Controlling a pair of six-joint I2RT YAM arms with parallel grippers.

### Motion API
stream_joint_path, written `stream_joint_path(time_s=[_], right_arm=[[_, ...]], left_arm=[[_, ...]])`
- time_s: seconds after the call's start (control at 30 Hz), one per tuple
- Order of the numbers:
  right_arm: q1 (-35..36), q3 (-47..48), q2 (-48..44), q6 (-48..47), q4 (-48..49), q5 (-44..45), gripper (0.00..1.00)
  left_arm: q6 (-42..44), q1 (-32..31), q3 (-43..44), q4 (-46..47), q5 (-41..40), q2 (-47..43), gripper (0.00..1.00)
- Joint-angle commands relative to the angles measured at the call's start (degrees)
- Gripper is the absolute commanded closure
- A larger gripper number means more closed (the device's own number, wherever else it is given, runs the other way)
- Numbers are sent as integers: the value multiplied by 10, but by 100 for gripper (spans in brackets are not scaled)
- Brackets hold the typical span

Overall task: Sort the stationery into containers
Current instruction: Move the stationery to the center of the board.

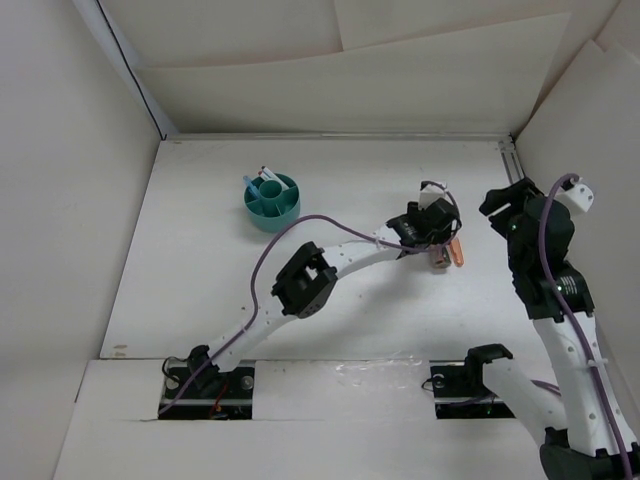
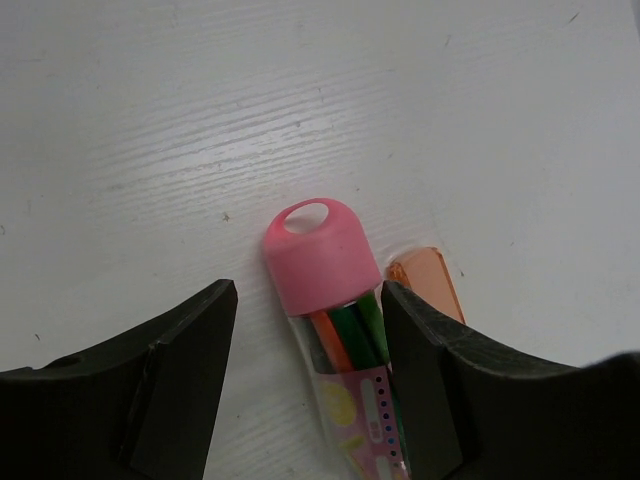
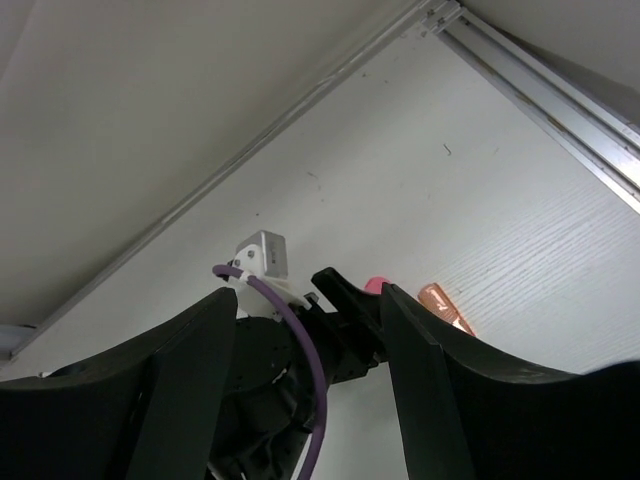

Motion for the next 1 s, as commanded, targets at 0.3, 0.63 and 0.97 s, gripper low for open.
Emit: stream_joint_path(time_s=[0.3, 0.63, 0.97], right_arm=[[-3, 9, -38, -13, 34, -77, 34], [-3, -4, -32, -19, 48, -93, 35], [-3, -11, -38, -24, 48, -94, 35]], left_arm=[[5, 0, 45, 27, -16, 26, 50], [22, 0, 5, 15, -63, -1, 63], [92, 0, -168, 67, -82, -78, 67]])
